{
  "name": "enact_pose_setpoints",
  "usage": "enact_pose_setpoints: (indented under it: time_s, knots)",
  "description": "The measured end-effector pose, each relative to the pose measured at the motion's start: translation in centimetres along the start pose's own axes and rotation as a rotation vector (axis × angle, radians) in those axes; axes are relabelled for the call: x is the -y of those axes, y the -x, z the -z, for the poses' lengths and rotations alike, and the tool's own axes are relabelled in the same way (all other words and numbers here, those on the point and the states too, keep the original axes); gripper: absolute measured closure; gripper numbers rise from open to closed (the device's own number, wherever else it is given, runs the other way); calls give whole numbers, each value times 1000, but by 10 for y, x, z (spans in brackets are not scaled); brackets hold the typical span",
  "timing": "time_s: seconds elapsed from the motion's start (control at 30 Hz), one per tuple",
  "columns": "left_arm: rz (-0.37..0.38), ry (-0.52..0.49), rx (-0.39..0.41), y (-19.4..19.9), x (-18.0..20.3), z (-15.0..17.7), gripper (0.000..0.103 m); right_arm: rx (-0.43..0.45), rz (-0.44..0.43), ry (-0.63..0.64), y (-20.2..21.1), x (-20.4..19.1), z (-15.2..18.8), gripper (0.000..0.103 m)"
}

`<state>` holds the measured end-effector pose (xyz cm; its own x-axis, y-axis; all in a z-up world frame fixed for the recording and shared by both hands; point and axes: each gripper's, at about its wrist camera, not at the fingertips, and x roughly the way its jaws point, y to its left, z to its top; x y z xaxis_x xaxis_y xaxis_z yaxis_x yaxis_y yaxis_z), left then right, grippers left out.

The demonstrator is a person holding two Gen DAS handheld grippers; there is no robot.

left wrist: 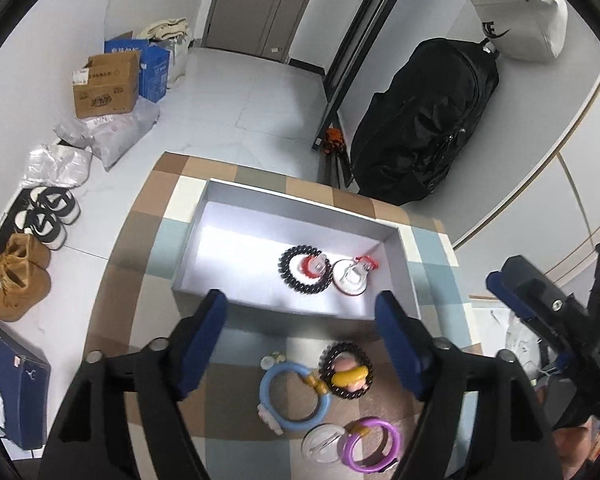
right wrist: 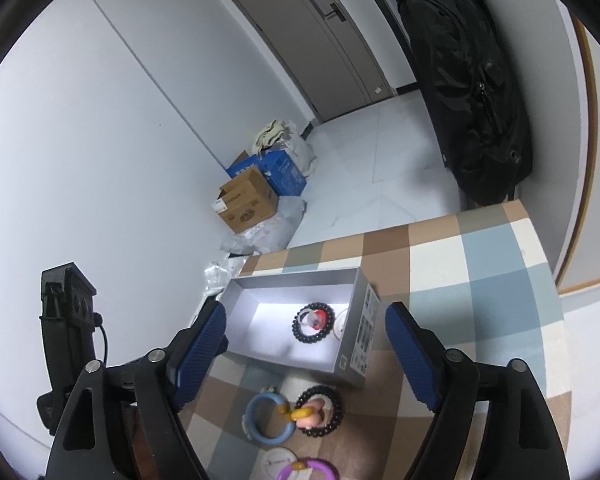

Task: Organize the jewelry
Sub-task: 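Withdraw both grippers from the box toward the remaining jewelry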

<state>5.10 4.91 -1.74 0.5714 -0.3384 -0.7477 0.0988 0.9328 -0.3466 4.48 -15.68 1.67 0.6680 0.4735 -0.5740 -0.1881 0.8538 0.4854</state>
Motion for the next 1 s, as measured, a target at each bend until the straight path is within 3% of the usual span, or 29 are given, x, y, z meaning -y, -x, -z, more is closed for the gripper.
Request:
enact_pose_setpoints:
  time_s: [0.43,0.8,1.0]
  knots:
    - [-82,-87,-106,-10,3,37,21,-11,17,26,15,-3,20,0]
    - [-153,-167,-195,-26,11,52,20,-39,102,52,18,-2,31,0]
    - [-223,-233,-204,-33,16,59,20,-54,99,58,21,-2,34,0]
